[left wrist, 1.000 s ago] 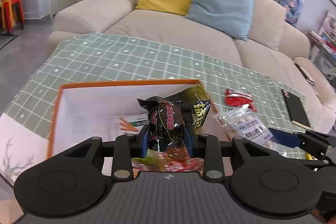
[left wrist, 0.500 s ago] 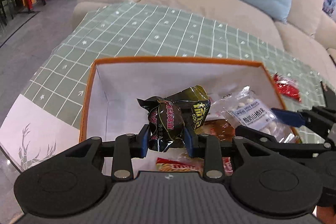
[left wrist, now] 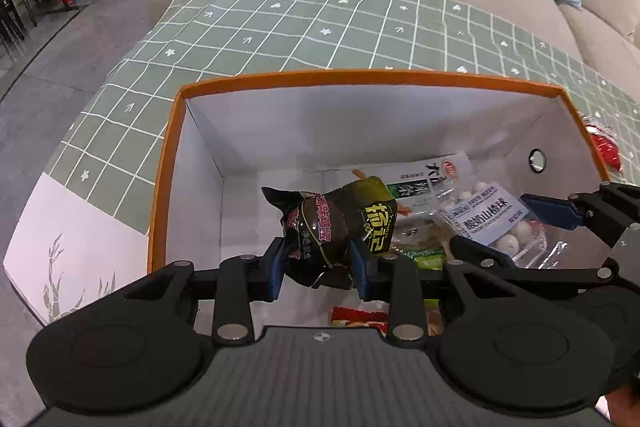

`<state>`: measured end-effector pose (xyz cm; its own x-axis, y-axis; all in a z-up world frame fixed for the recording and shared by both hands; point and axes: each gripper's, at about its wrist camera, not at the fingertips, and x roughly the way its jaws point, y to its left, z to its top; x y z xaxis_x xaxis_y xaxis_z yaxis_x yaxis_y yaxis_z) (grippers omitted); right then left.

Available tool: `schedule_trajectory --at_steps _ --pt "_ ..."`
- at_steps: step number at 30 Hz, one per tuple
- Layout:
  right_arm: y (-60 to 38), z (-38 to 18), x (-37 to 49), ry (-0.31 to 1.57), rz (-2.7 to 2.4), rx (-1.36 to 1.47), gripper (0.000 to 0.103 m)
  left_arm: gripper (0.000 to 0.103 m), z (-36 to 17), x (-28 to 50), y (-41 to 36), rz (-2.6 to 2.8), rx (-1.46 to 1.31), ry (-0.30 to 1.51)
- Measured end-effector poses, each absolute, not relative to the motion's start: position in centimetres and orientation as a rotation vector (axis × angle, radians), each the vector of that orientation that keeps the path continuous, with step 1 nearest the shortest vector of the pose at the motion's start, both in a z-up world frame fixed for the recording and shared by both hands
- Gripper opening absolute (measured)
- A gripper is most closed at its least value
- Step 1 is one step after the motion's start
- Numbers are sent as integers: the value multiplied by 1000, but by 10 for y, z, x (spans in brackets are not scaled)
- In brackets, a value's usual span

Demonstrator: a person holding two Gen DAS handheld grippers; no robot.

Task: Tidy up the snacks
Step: 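Lower both snacks into the box and open both grippers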

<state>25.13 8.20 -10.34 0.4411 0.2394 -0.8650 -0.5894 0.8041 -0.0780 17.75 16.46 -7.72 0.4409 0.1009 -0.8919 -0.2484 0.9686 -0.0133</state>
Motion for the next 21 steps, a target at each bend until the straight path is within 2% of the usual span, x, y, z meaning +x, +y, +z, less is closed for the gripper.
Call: schedule_trajectory --at_steps 9,11,13,14,18,21 --pt "83 -109 258 1014 526 -420 58 38 -87 184 163 257 -114 1139" --pt "83 -108 257 1012 522 -419 58 44 -85 183 163 264 -107 1131" --pt "84 -107 256 1007 518 -419 60 58 -82 181 162 263 -95 1117" --pt "84 -106 255 1000 519 -422 61 61 -80 179 161 260 -79 1103" --pt "83 -100 252 984 525 -417 70 68 -69 175 154 258 -38 1045" --pt "80 -93 248 982 532 -400 78 69 -61 172 151 257 -33 1014"
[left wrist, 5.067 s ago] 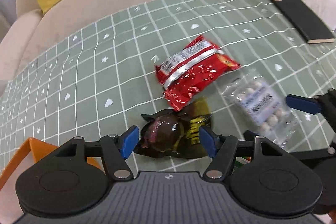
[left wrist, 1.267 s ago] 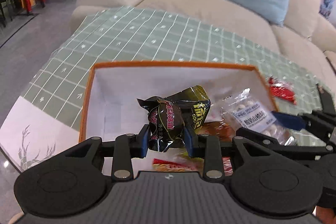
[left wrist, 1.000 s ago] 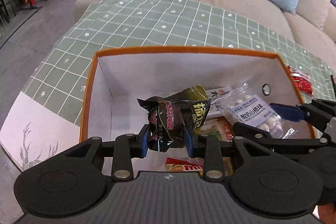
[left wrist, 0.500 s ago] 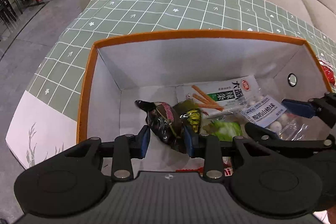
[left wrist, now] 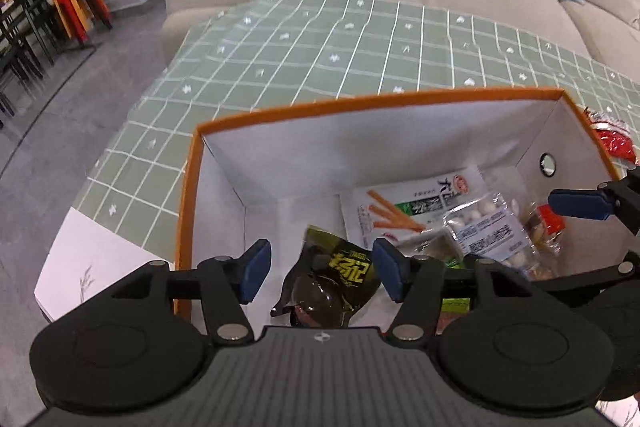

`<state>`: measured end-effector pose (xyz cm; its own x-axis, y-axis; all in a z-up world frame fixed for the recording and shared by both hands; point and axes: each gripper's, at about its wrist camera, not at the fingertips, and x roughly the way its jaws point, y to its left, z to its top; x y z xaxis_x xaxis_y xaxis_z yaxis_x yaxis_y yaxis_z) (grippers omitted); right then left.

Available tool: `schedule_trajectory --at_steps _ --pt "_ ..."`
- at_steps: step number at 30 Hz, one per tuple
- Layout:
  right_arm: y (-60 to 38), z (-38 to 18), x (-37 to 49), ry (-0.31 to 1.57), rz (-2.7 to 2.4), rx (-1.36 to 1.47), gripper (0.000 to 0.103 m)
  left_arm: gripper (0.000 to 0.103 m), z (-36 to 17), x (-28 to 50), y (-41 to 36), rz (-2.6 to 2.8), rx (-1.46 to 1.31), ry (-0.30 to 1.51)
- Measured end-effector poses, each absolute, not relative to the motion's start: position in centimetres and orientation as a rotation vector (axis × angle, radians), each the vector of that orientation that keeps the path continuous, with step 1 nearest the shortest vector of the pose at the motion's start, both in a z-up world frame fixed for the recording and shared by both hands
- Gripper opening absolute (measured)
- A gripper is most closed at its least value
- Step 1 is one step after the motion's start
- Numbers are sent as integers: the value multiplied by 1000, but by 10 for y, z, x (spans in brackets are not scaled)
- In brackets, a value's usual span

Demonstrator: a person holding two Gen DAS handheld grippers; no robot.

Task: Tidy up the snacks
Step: 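Lower both snacks into the box and open both grippers, then withdraw both open grippers from the box toward the red chip bag and green tube candy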

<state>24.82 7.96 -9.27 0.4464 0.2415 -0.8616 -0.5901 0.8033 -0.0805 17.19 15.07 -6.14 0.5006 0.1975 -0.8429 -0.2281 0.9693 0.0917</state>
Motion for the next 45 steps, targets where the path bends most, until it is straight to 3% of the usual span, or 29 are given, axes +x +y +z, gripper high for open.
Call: schedule_trajectory --at_steps 5,12,31,45 --pt "73 -77 239 944 536 -393 88 70 -49 164 145 252 -25 969" --pt "53 -51 223 872 499 -341 92 70 -27 145 139 265 -50 869" --pt "-21 -16 153 688 352 -244 94 70 -6 96 92 175 -50 709" --pt "-97 -25 121 693 220 -135 94 70 -13 79 39 20 -26 692"
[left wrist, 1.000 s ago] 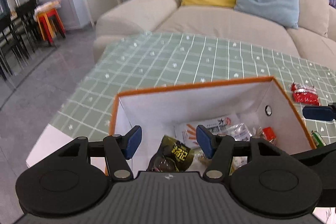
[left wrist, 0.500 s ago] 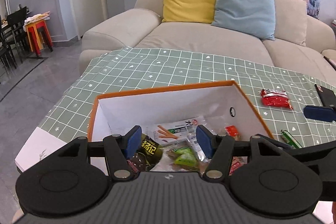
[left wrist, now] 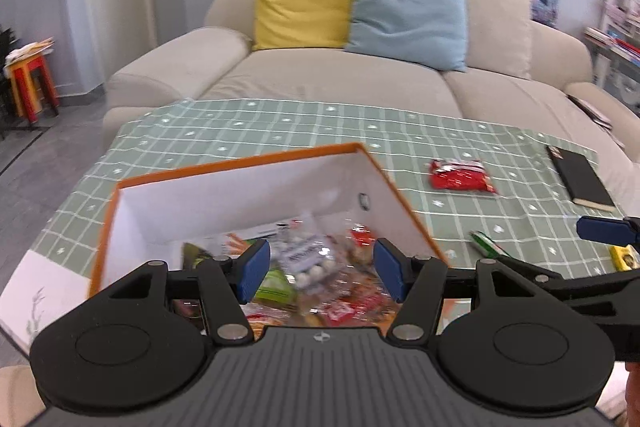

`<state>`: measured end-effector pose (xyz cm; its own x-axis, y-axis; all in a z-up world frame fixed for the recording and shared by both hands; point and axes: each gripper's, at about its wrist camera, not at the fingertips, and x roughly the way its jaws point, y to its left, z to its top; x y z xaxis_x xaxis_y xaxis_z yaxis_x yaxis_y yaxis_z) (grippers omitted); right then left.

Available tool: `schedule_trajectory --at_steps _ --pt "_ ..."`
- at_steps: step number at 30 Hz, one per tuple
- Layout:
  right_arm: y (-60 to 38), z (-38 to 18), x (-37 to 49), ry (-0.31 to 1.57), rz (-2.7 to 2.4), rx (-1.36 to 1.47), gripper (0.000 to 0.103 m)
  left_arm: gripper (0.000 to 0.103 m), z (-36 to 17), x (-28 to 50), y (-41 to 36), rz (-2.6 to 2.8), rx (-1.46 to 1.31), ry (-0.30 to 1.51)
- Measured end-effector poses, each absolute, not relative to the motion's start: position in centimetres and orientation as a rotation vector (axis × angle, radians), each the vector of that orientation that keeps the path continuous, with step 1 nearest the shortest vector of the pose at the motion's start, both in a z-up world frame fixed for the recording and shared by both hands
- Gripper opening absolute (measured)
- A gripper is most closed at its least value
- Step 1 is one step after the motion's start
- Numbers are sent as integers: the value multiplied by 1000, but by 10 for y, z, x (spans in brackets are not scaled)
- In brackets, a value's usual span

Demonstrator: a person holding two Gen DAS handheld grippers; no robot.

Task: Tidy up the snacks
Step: 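Withdraw both open grippers from the box toward the red chip bag and green tube candy, then grasp the green tube candy with the right gripper while the left gripper approaches the red chip bag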

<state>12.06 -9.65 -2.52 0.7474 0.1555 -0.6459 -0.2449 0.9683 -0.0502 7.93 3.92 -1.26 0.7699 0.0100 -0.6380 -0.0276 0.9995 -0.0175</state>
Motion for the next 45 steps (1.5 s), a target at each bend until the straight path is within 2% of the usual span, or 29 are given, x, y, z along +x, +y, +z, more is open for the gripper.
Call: schedule_trajectory --at_steps 17,24,29,40,45 --pt "-199 -73 133 801 30 10 94 70 -34 105 -57 -271 109 783" --pt "-210 -97 154 853 44 -15 89 70 -41 129 -80 -295 164 794" --pt "-203 -117 179 886 103 -63 82 70 -44 149 -83 -297 178 823" --pt "-192 -149 237 959 188 -119 78 70 -53 182 -83 -286 229 872" --pt "-187 -159 249 991 203 -113 68 70 -57 192 -83 -286 233 886"
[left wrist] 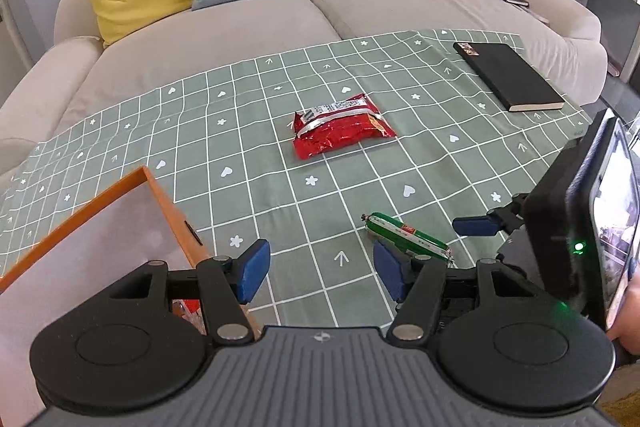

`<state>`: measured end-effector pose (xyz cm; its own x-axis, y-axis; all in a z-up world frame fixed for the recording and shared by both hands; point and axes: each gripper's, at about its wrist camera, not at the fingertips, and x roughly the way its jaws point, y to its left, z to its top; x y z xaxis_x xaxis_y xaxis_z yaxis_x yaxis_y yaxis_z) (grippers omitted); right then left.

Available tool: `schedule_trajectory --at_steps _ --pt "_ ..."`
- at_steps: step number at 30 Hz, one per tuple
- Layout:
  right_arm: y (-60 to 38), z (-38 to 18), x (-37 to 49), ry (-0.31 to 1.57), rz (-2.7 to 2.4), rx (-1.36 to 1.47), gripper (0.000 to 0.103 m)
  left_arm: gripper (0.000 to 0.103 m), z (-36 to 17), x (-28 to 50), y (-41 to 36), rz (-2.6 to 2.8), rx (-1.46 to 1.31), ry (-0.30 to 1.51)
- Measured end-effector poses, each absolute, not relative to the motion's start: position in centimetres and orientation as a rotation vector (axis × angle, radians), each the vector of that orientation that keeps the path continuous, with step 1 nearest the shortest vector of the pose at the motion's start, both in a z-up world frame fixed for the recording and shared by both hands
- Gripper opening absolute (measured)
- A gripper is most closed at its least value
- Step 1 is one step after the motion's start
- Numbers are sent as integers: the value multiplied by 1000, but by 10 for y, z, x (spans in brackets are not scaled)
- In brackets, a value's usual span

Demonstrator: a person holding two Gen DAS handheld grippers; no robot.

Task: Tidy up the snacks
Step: 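Grasp the green tube candy with the right gripper while the left gripper approaches the red chip bag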

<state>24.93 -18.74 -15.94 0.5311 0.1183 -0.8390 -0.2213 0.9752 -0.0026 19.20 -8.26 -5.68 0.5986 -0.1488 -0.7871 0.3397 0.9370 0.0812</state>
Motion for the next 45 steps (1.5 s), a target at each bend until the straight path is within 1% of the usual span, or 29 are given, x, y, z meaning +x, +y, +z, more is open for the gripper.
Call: schedule_trajectory --at_steps 5,7,11,18,24,33,41,42,45 --pt "-185 -166 257 1000 193 -118 53 70 -60 201 -81 -282 224 902" --pt "-184 -165 258 996 196 -119 45 70 -60 205 -82 -284 224 907" --pt "-186 -164 262 981 179 -141 25 70 -61 211 -83 -290 226 910" --pt "-213 -161 266 1005 88 -107 22 70 -61 227 -96 -355 272 897" --pt "-251 -159 270 1024 -12 -49 22 70 -57 241 -122 -437 394 812" --pt "-283 -160 297 1028 -60 39 22 79 -64 282 -152 -501 515 725" --pt "-282 -162 314 1008 -39 67 22 82 -92 324 -169 -577 593 777" --pt "-282 -162 315 1006 -35 70 22 84 -97 328 -172 -595 618 790" --pt "-283 -162 317 1005 -25 75 22 84 -117 341 -183 -593 738 829"
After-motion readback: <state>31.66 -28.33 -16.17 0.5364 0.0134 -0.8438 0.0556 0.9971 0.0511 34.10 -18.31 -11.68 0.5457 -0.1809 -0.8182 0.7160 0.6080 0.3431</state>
